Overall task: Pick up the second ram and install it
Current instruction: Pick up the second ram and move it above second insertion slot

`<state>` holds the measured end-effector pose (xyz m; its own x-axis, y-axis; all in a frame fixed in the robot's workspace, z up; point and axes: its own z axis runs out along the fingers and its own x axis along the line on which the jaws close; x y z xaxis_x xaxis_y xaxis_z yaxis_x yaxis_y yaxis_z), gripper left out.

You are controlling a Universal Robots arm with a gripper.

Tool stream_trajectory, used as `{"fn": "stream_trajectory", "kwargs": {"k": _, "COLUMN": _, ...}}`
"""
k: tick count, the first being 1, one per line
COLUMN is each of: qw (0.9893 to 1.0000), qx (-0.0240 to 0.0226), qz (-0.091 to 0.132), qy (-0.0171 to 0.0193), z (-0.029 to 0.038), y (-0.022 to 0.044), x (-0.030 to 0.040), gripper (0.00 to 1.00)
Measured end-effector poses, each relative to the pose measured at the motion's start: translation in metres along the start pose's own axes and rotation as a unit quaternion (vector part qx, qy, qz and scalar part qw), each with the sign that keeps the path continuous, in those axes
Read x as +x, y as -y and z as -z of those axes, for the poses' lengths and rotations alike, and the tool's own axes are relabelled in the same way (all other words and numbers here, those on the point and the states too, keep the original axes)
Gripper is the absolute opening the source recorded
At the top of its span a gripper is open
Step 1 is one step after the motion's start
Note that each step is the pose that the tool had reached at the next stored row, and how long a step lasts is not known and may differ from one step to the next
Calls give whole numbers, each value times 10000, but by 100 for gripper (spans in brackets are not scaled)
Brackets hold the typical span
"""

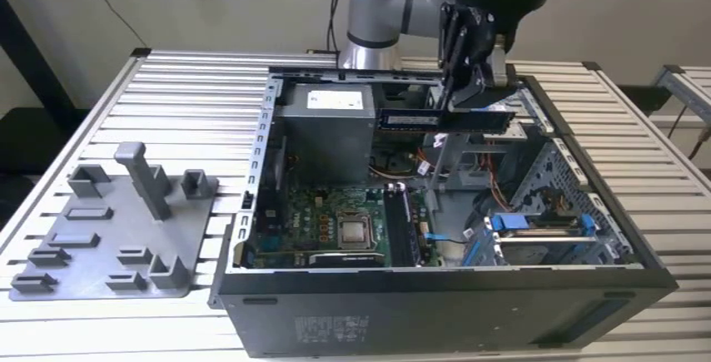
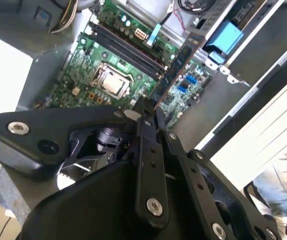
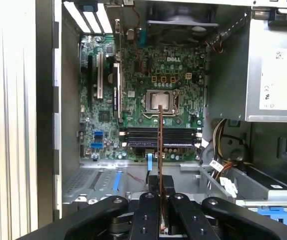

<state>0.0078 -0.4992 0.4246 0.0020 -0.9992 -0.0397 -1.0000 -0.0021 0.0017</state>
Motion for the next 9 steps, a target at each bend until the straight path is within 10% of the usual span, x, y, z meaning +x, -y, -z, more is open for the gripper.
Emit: {"fn": "stream_trajectory", "kwargs": {"k": 9, "qw": 10000, "qx": 0, "qz": 1, "qy": 0, "z": -32, "y": 2, "x": -364, "gripper": 14}}
